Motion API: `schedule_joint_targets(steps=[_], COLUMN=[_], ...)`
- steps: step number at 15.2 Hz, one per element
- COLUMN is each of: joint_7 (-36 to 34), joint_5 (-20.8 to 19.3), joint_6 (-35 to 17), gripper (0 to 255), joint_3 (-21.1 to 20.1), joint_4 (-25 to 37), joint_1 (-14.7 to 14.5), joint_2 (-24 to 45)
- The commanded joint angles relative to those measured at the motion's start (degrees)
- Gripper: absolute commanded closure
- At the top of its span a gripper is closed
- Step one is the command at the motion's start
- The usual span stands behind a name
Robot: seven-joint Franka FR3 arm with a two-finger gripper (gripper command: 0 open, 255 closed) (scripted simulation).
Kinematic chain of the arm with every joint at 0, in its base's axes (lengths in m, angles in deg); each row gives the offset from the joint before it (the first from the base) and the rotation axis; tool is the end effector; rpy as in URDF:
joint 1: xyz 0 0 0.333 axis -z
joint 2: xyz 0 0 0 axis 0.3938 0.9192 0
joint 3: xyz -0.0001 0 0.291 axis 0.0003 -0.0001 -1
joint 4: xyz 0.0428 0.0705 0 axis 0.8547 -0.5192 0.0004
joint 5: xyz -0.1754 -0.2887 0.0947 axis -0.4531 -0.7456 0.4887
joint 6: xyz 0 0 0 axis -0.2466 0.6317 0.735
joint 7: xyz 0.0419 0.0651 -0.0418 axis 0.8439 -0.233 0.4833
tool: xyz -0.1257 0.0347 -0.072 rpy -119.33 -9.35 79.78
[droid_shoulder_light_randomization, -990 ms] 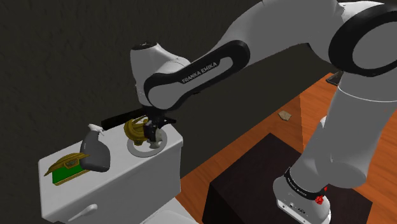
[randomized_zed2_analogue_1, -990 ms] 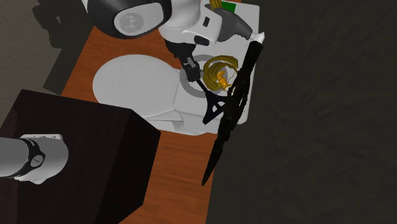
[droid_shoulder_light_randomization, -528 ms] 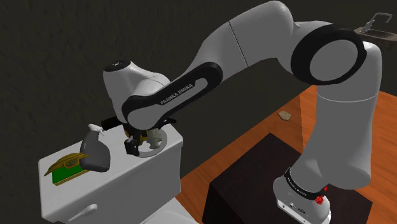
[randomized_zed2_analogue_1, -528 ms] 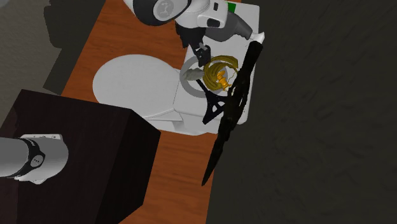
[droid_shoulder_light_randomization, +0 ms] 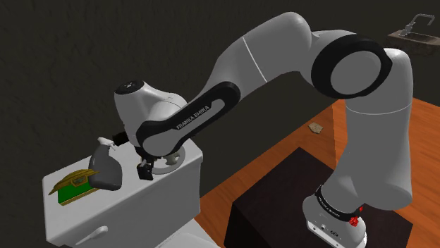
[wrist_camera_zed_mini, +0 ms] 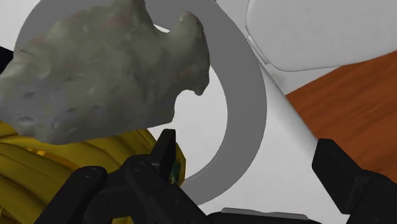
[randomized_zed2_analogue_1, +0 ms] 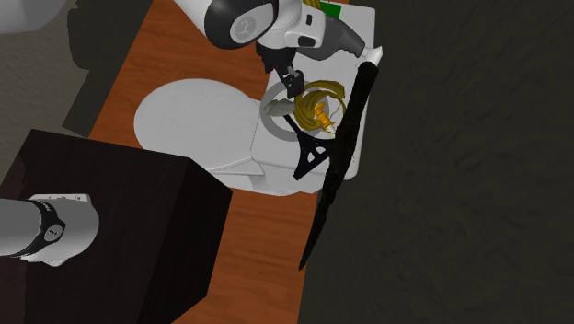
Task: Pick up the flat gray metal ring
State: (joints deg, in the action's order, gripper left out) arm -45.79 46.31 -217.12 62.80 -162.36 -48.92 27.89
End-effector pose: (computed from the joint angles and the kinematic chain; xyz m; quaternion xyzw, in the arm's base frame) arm 0.4507 0.4154 0.2623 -0.9156 -0.4021 -0.0082 0.0042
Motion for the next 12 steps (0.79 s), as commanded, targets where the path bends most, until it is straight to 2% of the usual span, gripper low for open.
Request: schedule_joint_targets(steps=[1, 2, 12], joint_7=[-0.1, 0.1, 0.1], joint_5=[-0.3, -0.2, -0.1], joint_6=[-0.7, -0.8, -0.1], gripper=[0, 255, 255], joint_3=[0.4, 0.4, 0.3], joint_4=[-0.5, -0.9, -0.3], joint_1=[0.2, 0.4, 0.3], joint_2=[0.7, 0.5, 0.3])
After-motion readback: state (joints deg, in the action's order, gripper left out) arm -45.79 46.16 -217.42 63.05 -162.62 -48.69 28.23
